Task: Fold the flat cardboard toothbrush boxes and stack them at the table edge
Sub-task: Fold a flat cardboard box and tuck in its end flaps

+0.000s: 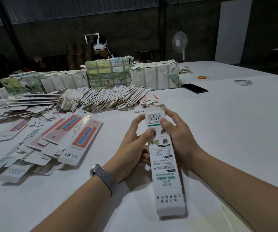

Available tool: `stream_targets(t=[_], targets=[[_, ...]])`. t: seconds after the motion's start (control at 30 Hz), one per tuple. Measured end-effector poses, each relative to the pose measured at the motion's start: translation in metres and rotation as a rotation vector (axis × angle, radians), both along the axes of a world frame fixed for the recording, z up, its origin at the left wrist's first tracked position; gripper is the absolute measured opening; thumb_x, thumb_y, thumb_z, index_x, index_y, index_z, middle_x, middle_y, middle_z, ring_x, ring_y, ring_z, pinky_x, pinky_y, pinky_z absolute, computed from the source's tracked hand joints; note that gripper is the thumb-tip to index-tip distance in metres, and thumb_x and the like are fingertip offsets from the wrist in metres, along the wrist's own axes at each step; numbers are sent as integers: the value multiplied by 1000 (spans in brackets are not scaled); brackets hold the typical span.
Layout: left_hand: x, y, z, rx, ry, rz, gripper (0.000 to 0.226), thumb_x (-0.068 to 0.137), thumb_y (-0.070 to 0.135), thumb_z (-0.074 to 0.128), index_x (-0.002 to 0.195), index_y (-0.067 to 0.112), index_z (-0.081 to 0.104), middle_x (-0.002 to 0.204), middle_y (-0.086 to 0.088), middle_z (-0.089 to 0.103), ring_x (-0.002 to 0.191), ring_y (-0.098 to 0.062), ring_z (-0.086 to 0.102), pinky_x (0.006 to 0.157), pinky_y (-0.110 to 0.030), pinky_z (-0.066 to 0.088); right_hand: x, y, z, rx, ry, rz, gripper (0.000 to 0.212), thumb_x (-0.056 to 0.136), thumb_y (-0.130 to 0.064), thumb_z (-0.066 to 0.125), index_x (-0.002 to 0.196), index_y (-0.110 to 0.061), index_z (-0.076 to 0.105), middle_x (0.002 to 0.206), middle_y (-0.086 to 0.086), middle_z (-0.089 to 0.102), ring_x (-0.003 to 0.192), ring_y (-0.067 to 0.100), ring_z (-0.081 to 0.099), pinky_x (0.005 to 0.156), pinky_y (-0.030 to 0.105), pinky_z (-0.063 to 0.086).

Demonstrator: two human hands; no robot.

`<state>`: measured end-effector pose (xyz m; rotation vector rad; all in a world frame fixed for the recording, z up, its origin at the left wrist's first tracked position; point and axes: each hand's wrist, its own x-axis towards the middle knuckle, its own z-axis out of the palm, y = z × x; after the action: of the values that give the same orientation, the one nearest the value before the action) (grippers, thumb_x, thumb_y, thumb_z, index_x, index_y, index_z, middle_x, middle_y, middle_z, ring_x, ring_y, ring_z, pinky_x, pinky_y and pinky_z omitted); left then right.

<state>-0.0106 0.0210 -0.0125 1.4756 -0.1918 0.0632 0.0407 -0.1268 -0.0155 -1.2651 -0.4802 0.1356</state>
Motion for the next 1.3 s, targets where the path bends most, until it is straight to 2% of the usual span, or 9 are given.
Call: stream_targets(t=[0.2, 0.33, 0.5, 0.57, 0.7, 0.9, 0.97, 1.03, 1.3], targets=[[0, 0, 1, -23, 11, 7, 42, 86, 35, 61, 126, 39, 50, 97, -18, 73, 86, -47, 57, 81, -57, 44, 0, 0, -1, 34, 20, 18, 15, 102, -22, 53, 117, -27, 50, 101, 13, 76, 71, 28, 72, 59, 35, 58], [0, -1, 1, -10, -4, 7, 31, 101, 22, 54, 129, 35, 48, 98, -19, 71, 87, -46, 55, 82, -60, 41, 0, 0, 0, 43, 51, 18, 9, 103, -19, 51, 111, -22, 54, 100, 16, 76, 70, 29, 72, 58, 35, 58], [-2, -1, 2, 22, -25, 18, 29, 103, 20, 51, 127, 37, 50, 97, -11, 74, 88, -41, 58, 86, -61, 41, -1, 1, 1, 47, 66, 18, 8, 103, -17, 51, 111, -17, 54, 102, 17, 75, 70, 28, 71, 58, 34, 57], [-2, -1, 2, 28, -23, 21, 29, 103, 20, 51, 124, 40, 50, 98, -9, 76, 89, -41, 58, 87, -68, 42, 0, 2, 1, 62, 67, -6, 9, 102, -14, 51, 110, -14, 55, 101, 15, 74, 71, 27, 71, 57, 34, 57], [-3, -2, 2, 34, -12, 20, 30, 101, 23, 53, 127, 39, 50, 113, -25, 71, 91, -45, 57, 91, -82, 34, 1, 3, 1, 76, 72, -42, 9, 101, -10, 52, 108, -13, 57, 108, 16, 70, 76, 24, 72, 60, 34, 58], [-1, -2, 0, 64, -33, 23, 29, 104, 23, 51, 128, 38, 49, 111, -35, 66, 88, -46, 56, 78, -62, 45, 3, 3, -2, 82, 42, -87, 12, 99, -7, 56, 108, -14, 57, 116, 21, 65, 80, 24, 72, 62, 34, 58], [0, -2, -1, 61, -25, 17, 29, 104, 22, 50, 129, 35, 49, 112, -39, 63, 89, -46, 55, 83, -74, 43, 4, 2, -2, 81, 13, -117, 19, 98, -5, 57, 109, -20, 53, 115, 19, 63, 79, 21, 72, 61, 33, 57], [1, -2, -1, 59, -17, 13, 29, 104, 22, 50, 129, 35, 48, 113, -41, 62, 90, -45, 55, 85, -75, 41, 5, 1, -3, 79, 7, -113, 26, 98, -5, 57, 112, -26, 49, 115, 16, 64, 78, 21, 73, 60, 33, 57], [6, -1, -9, 101, 7, 25, 45, 103, 29, 52, 139, 40, 28, 98, -38, 68, 74, -37, 57, 57, -34, 49, 6, 2, -4, 31, -9, -99, 25, 99, -11, 57, 112, -33, 53, 115, 14, 66, 79, 23, 73, 60, 33, 56]])
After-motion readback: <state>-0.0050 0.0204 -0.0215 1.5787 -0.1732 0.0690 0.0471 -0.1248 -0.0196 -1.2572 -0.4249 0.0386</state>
